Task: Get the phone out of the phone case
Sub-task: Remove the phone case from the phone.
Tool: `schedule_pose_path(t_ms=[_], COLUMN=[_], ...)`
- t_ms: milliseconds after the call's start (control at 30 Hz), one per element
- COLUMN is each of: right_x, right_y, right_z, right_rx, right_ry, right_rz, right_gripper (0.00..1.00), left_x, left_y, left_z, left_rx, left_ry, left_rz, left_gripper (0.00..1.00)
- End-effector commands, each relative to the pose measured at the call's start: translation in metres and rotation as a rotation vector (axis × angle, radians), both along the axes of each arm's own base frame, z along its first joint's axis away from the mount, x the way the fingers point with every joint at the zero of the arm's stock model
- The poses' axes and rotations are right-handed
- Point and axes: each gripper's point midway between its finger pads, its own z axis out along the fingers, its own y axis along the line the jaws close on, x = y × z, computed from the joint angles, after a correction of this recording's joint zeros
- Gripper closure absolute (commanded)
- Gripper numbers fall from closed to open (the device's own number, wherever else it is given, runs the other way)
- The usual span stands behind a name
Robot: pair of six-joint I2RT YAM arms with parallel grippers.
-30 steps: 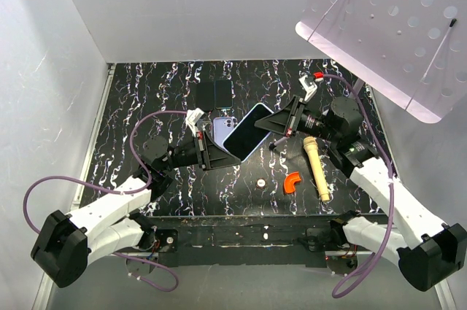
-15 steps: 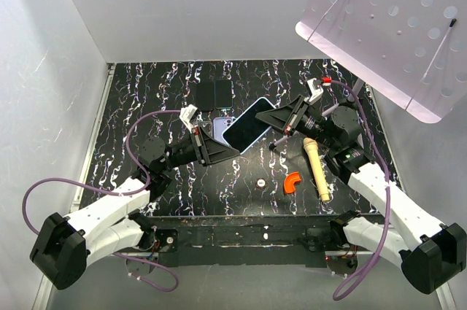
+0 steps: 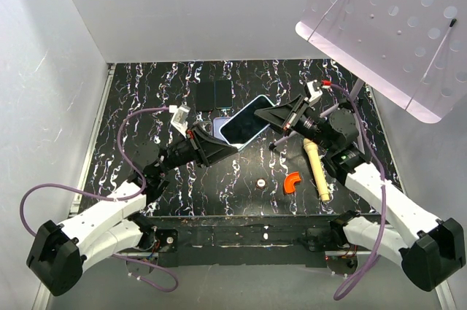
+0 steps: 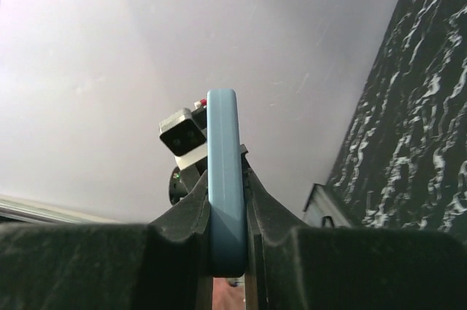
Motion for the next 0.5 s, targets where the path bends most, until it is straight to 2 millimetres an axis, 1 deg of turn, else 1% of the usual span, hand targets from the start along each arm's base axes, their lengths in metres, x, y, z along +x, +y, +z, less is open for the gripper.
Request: schedule_pose_path(t_ms=[0, 100, 233, 300, 333, 400, 467], right_x=[-0.044, -0.051, -0.055, -0.056, -0.055, -0.055, -0.054], right_y=[0.013, 0.006, -0.002, -0.006, -0.006, -0.009, -0.009], right_z=[0.041, 0.053, 0.062, 0.065, 0.062, 0.065, 0.064], right_rx=[0.271, 0.377, 0.43, 0.468, 0.481, 0.52, 0.54], right_ry=[0.138, 0.159, 0.165, 0.168, 0.177, 0.185, 0.196], right_rz=[0.276, 0.313, 0.314, 0.311, 0.315, 0.329, 0.34], right_gripper=[0.99, 0.99, 0.99, 0.99, 0.99, 0.99, 0.99], left_x=[0.037, 0.046, 0.058, 0.057, 0.055, 0.051, 0.045], left_y=[-0.001, 0.001, 0.006, 0.007, 0.006, 0.006, 0.006], left_z=[-0.017, -0.021, -0.028, -0.028, -0.026, -0.025, -0.023], left_rx=[0.139, 0.121, 0.095, 0.079, 0.072, 0.065, 0.056], left_ry=[-0.259, -0.26, -0.209, -0.213, -0.225, -0.246, -0.285], left_rz=[0.173, 0.183, 0.192, 0.18, 0.171, 0.149, 0.136], left_gripper=[1.0, 1.0, 1.0, 1.0, 1.0, 1.0, 1.0])
